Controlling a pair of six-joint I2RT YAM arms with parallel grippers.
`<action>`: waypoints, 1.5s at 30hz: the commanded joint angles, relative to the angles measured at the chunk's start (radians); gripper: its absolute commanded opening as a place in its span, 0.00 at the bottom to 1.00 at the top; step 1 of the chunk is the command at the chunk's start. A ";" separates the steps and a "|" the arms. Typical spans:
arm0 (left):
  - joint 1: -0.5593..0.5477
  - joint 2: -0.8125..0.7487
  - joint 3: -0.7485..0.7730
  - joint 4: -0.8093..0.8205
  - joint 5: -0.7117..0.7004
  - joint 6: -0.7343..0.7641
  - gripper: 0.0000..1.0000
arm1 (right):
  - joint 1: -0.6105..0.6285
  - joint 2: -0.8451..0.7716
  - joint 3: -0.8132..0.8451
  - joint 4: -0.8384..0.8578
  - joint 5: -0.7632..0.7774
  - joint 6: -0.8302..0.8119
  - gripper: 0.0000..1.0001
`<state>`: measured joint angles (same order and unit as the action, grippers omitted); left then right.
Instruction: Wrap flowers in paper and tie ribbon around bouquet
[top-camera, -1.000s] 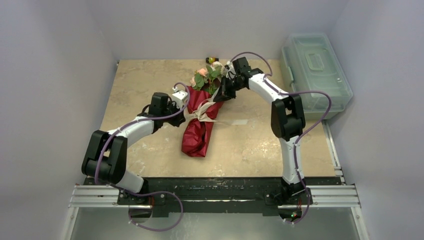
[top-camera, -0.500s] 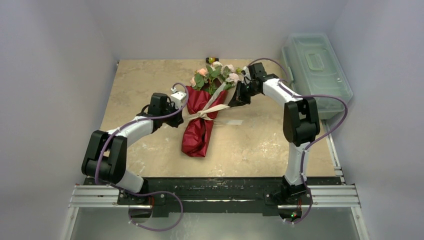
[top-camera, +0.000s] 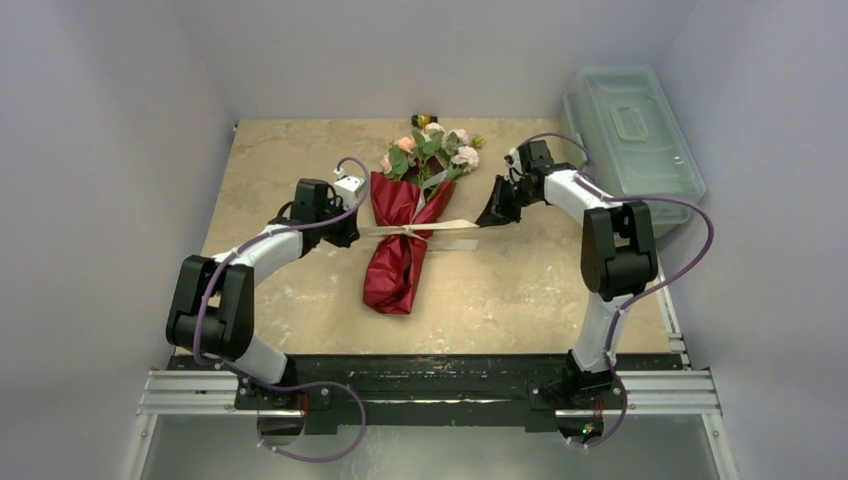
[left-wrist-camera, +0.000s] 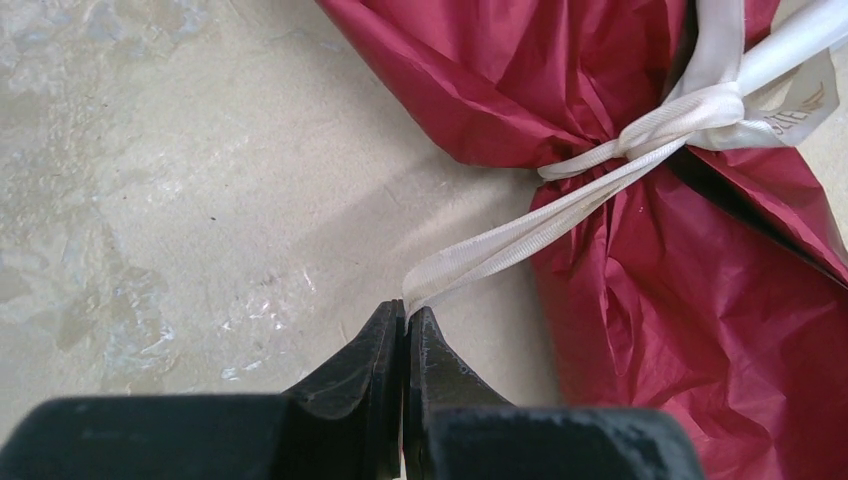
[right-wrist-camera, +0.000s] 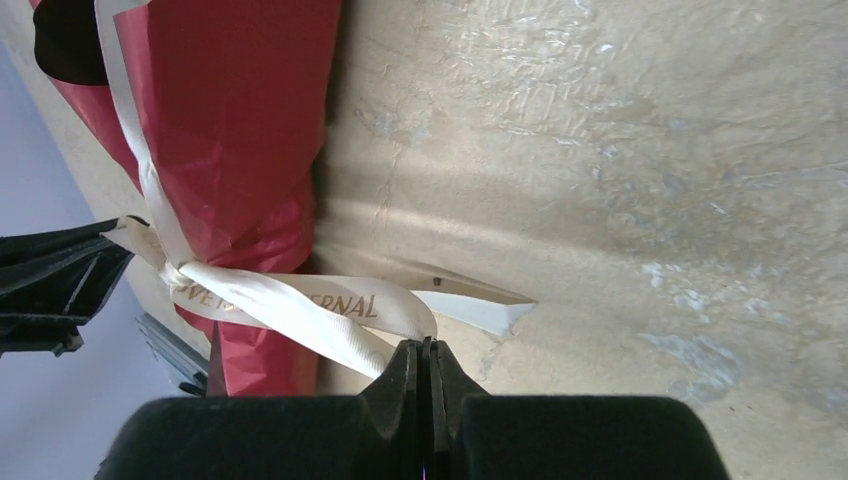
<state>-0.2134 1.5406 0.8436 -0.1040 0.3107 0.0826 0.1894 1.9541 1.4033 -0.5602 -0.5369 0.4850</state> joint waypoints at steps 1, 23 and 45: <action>0.030 0.005 0.042 -0.030 -0.054 0.018 0.00 | -0.031 -0.069 -0.029 0.036 0.038 -0.021 0.00; 0.119 0.035 0.055 0.008 -0.148 -0.042 0.00 | -0.122 -0.149 -0.135 0.042 0.076 -0.005 0.00; 0.124 -0.062 0.174 -0.080 -0.104 -0.172 0.95 | -0.103 -0.310 -0.039 0.052 0.054 -0.036 0.60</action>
<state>-0.0917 1.5543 0.9386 -0.1707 0.2020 -0.0410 0.0654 1.7283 1.2728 -0.5247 -0.4873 0.4763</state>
